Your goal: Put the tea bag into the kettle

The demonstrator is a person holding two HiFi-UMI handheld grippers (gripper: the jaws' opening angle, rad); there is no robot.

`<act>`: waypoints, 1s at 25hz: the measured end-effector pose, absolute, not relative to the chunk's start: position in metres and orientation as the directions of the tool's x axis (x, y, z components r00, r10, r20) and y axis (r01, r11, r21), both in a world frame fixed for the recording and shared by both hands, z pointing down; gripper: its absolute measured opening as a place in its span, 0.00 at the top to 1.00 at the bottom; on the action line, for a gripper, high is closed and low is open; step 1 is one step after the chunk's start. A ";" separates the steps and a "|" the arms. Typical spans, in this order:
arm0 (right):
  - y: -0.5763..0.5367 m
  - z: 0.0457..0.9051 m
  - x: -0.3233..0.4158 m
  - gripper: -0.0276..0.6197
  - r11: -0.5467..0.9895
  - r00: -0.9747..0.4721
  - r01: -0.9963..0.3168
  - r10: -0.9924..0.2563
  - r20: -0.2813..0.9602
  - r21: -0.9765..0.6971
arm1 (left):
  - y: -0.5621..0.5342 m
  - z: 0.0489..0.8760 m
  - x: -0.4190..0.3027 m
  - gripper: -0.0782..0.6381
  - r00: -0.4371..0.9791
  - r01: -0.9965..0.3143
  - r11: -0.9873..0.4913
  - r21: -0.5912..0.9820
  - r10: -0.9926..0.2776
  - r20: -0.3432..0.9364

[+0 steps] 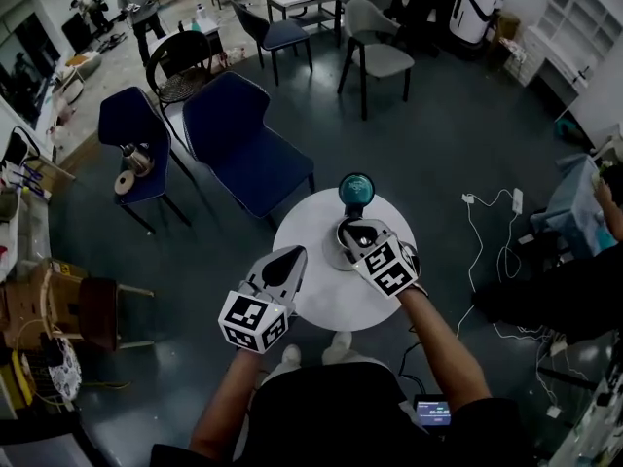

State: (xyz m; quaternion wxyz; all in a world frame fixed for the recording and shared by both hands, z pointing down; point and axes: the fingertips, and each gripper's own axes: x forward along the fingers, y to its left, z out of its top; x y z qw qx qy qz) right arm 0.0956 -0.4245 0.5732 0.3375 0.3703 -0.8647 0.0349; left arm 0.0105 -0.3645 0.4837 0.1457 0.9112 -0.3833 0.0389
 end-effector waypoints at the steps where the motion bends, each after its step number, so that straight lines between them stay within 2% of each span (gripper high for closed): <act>1: -0.422 0.563 0.093 0.93 0.714 -0.508 -0.675 -0.632 0.585 0.186 | -0.364 0.482 0.008 0.87 0.708 -0.705 -0.668 0.239 -0.683 0.178; 13: -0.382 0.464 0.073 0.93 0.637 -0.562 -0.757 -0.748 0.353 0.144 | -0.358 0.467 -0.010 0.87 0.745 -0.661 -0.695 0.283 -0.653 0.138; 17: -0.368 0.443 0.070 0.93 0.630 -0.590 -0.771 -0.761 0.270 0.089 | -0.353 0.463 -0.009 0.87 0.757 -0.647 -0.708 0.282 -0.639 0.133; 25: -0.336 0.422 0.063 0.93 0.589 -0.576 -0.804 -0.805 0.139 0.083 | -0.336 0.454 -0.008 0.87 0.798 -0.597 -0.750 0.286 -0.590 0.118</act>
